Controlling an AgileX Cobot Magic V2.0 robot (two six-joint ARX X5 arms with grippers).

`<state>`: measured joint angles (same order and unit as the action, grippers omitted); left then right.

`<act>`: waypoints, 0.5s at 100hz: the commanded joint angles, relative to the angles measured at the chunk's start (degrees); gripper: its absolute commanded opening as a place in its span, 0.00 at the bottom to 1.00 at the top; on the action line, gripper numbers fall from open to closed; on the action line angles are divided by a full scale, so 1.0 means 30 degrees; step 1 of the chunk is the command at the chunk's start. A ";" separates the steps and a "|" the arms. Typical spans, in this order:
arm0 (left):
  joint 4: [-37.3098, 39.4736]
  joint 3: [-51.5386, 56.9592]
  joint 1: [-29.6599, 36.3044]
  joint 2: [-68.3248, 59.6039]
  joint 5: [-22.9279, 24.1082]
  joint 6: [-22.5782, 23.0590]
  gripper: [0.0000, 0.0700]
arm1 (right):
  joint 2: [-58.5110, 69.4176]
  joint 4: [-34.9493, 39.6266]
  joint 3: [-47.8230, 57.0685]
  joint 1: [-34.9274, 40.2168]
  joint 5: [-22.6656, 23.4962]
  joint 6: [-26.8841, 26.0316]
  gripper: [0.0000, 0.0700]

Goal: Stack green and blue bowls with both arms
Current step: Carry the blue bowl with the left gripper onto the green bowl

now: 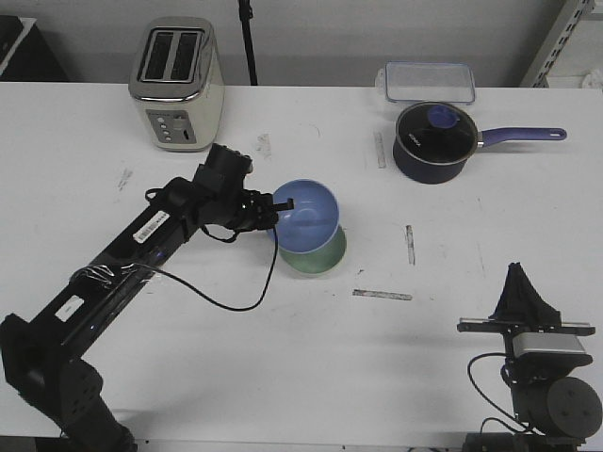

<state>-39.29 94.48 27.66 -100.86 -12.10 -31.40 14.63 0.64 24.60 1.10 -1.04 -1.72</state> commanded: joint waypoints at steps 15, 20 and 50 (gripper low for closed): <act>0.0022 0.0627 0.0823 -0.1137 0.0605 -0.0714 0.00 | -0.0022 -0.0211 0.0015 0.0007 0.0044 0.0095 0.00; 0.0022 0.0627 0.0984 -0.1319 0.0605 -0.0714 0.00 | -0.0022 -0.0211 0.0015 0.0007 0.0044 0.0095 0.00; 0.0000 0.0627 0.1435 -0.2324 0.0597 -0.0590 0.00 | -0.0022 -0.0211 0.0015 0.0007 0.0044 0.0095 0.00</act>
<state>-39.46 94.65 31.57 -106.61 -10.31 -32.97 14.63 0.64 24.60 1.10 -1.04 -1.72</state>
